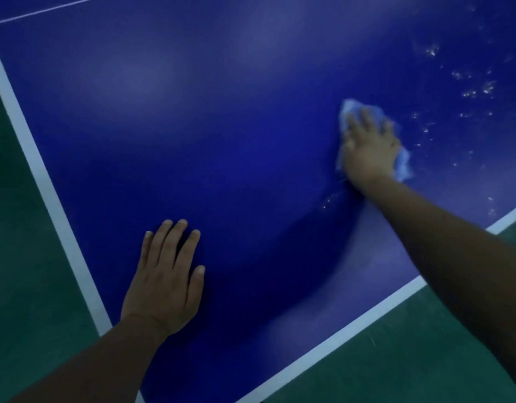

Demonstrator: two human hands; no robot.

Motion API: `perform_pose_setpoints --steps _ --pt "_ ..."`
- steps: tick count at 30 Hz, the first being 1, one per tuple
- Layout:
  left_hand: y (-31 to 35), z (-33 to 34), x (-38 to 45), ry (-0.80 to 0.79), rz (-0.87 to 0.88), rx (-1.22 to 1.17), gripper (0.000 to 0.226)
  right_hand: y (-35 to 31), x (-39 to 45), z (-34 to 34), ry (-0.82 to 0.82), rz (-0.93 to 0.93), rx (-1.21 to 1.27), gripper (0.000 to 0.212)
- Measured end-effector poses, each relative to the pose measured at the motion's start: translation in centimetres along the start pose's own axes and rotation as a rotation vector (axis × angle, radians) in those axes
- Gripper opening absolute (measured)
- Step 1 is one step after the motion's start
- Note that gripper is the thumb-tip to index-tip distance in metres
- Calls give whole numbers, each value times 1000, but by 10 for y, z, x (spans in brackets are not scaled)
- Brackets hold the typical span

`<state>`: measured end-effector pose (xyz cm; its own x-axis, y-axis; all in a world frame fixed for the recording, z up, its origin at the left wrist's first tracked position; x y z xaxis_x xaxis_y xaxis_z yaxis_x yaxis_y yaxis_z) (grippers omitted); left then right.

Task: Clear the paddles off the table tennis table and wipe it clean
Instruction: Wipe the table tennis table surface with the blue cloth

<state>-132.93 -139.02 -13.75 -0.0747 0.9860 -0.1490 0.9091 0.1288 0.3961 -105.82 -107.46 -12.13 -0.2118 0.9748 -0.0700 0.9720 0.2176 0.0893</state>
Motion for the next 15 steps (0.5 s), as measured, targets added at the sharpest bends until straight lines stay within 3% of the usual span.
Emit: perform_pose_setpoints --steps 3,4,6,7,8,12,13,15 --pt "0 0 0 -1 -6 -4 60 -46 -97 13 86 -753 -85 52" --pt "0 0 0 1 -9 -6 60 -40 -126 16 50 -903 -81 48" --pt "0 -1 0 5 -7 -5 60 -5 -129 17 13 -1036 -138 48" --pt "1 -1 1 9 -5 -5 60 16 -112 21 63 -1016 -218 49" --pt "1 -1 1 12 -3 -5 60 36 -88 22 83 -882 -248 50" --pt "1 0 0 10 -6 6 60 72 -29 5 1 190 52 50" --pt "1 0 1 8 -9 6 60 59 -35 3 -14 287 76 50" --pt "1 0 1 6 -9 7 60 20 -63 7 59 159 33 53"
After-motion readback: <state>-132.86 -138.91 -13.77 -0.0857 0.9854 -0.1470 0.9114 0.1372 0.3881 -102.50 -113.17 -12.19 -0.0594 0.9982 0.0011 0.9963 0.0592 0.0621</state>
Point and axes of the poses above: each hand's wrist, its own x-axis towards the middle knuckle, its own z-axis out of the palm, y = z × x, the point moved 2 cm from there along x, towards the middle knuckle, and after that the axes turned 9 degrees about -x, right-handed, at the moved point
